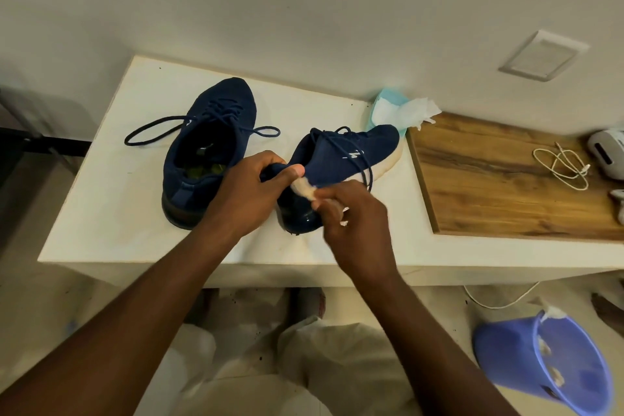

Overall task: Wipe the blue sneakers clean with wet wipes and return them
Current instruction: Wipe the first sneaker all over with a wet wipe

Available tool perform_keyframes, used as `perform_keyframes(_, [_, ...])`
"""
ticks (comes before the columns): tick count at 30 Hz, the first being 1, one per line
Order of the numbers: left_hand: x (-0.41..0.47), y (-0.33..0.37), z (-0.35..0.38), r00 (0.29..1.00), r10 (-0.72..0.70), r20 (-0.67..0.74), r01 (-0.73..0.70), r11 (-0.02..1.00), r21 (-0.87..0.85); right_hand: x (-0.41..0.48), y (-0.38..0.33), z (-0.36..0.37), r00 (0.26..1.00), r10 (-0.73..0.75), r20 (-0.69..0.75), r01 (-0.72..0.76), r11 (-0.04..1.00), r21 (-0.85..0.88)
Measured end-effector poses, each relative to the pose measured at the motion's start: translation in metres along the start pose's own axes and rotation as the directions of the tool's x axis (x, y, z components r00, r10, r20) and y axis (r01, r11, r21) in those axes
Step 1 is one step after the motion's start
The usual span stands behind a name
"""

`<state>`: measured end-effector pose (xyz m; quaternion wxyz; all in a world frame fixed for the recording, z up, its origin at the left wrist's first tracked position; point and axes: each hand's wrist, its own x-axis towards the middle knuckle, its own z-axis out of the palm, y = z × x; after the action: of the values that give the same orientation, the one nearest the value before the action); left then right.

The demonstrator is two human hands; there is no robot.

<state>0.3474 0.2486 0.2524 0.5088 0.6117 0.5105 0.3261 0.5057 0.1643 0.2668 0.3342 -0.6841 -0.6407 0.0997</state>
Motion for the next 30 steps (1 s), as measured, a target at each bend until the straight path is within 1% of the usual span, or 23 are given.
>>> perform_keyframes(1, [0.0, 0.0, 0.0, 1.0, -0.004, 0.002, 0.004, 1.0, 0.004, -0.001, -0.002, 0.0, 0.999, -0.032, 0.013, 0.032, 0.999, -0.003])
perform_keyframes(2, [0.0, 0.001, 0.0, 1.0, -0.006, 0.008, 0.006, 1.0, 0.008, 0.002, 0.001, -0.002, 0.999, -0.03, -0.017, 0.03, 0.999, 0.022])
perform_keyframes(3, [0.0, 0.001, 0.0, 1.0, -0.006, 0.013, 0.005, 1.0, 0.009, 0.006, 0.009, -0.005, 0.997, 0.015, -0.072, -0.01, 0.998, 0.062])
perform_keyframes(4, [-0.001, 0.002, 0.001, 1.0, -0.004, 0.014, 0.004, 1.0, 0.006, 0.012, 0.019, -0.01, 0.987, 0.092, -0.132, -0.079, 0.992, 0.1])
perform_keyframes(6, [-0.001, 0.003, 0.0, 1.0, -0.008, 0.011, 0.008, 1.0, 0.007, 0.021, 0.038, -0.019, 0.945, 0.235, -0.228, -0.211, 0.97, 0.124])
perform_keyframes(8, [-0.001, 0.003, 0.0, 1.0, -0.017, 0.012, 0.017, 1.0, 0.012, 0.019, 0.042, -0.019, 0.934, 0.274, -0.229, -0.254, 0.96, 0.114])
perform_keyframes(9, [-0.001, 0.004, 0.001, 1.0, -0.009, 0.013, 0.009, 1.0, 0.011, 0.015, 0.035, -0.016, 0.953, 0.24, -0.185, -0.221, 0.968, 0.115])
perform_keyframes(11, [-0.001, 0.003, 0.0, 1.0, 0.004, 0.014, -0.004, 1.0, 0.007, 0.004, 0.013, -0.007, 0.997, 0.07, -0.019, -0.068, 0.993, 0.101])
perform_keyframes(12, [-0.001, 0.003, 0.0, 1.0, 0.006, 0.011, -0.007, 1.0, 0.011, 0.001, 0.004, -0.004, 0.997, -0.026, 0.073, 0.02, 0.996, 0.084])
perform_keyframes(13, [-0.001, 0.002, 0.0, 1.0, 0.009, 0.008, -0.009, 1.0, 0.018, 0.0, -0.001, -0.003, 0.987, -0.098, 0.124, 0.09, 0.994, 0.069])
perform_keyframes(14, [-0.001, 0.002, 0.0, 1.0, 0.011, 0.004, -0.011, 1.0, 0.019, 0.004, 0.0, -0.003, 0.986, -0.123, 0.111, 0.115, 0.991, 0.071])
perform_keyframes(15, [0.0, 0.002, 0.0, 1.0, 0.012, 0.004, -0.012, 1.0, 0.016, 0.01, 0.005, -0.006, 0.994, -0.101, 0.049, 0.096, 0.992, 0.083])
perform_keyframes(17, [0.0, 0.002, 0.0, 1.0, 0.008, 0.01, -0.008, 1.0, 0.01, 0.022, 0.021, -0.014, 0.994, 0.028, -0.107, -0.019, 0.997, 0.081])
perform_keyframes(19, [-0.002, 0.0, 0.001, 1.0, 0.023, 0.012, -0.024, 0.999, 0.044, 0.028, 0.034, -0.019, 0.972, 0.153, -0.181, -0.144, 0.988, 0.06])
perform_keyframes(20, [-0.003, 0.001, 0.002, 0.999, 0.044, 0.008, -0.045, 0.996, 0.078, 0.027, 0.036, -0.02, 0.968, 0.171, -0.184, -0.166, 0.985, 0.045])
perform_keyframes(21, [-0.003, 0.001, 0.003, 0.997, 0.073, 0.007, -0.073, 0.99, 0.121, 0.024, 0.034, -0.018, 0.974, 0.153, -0.167, -0.149, 0.988, 0.038])
perform_keyframes(23, [-0.003, 0.002, 0.003, 0.992, 0.127, 0.025, -0.129, 0.967, 0.221, 0.017, 0.023, -0.014, 0.996, 0.05, -0.078, -0.048, 0.998, 0.027])
perform_keyframes(25, [-0.003, 0.003, 0.002, 0.988, 0.145, 0.055, -0.155, 0.945, 0.288, 0.011, 0.015, -0.013, 0.998, -0.063, 0.025, 0.063, 0.998, -0.001])
perform_keyframes(26, [-0.004, 0.003, 0.003, 0.987, 0.147, 0.064, -0.159, 0.941, 0.298, 0.012, 0.016, -0.015, 0.996, -0.08, 0.04, 0.08, 0.997, -0.001])
perform_keyframes(27, [-0.005, 0.004, 0.003, 0.986, 0.15, 0.072, -0.165, 0.941, 0.295, 0.016, 0.02, -0.02, 0.999, -0.05, 0.013, 0.05, 0.998, 0.027])
perform_keyframes(28, [-0.006, 0.004, 0.003, 0.984, 0.159, 0.08, -0.176, 0.941, 0.289, 0.021, 0.028, -0.025, 0.999, 0.022, -0.046, -0.019, 0.997, 0.07])
perform_keyframes(30, [-0.008, 0.003, 0.004, 0.981, 0.166, 0.101, -0.189, 0.94, 0.285, 0.027, 0.043, -0.034, 0.968, 0.195, -0.157, -0.179, 0.978, 0.112])
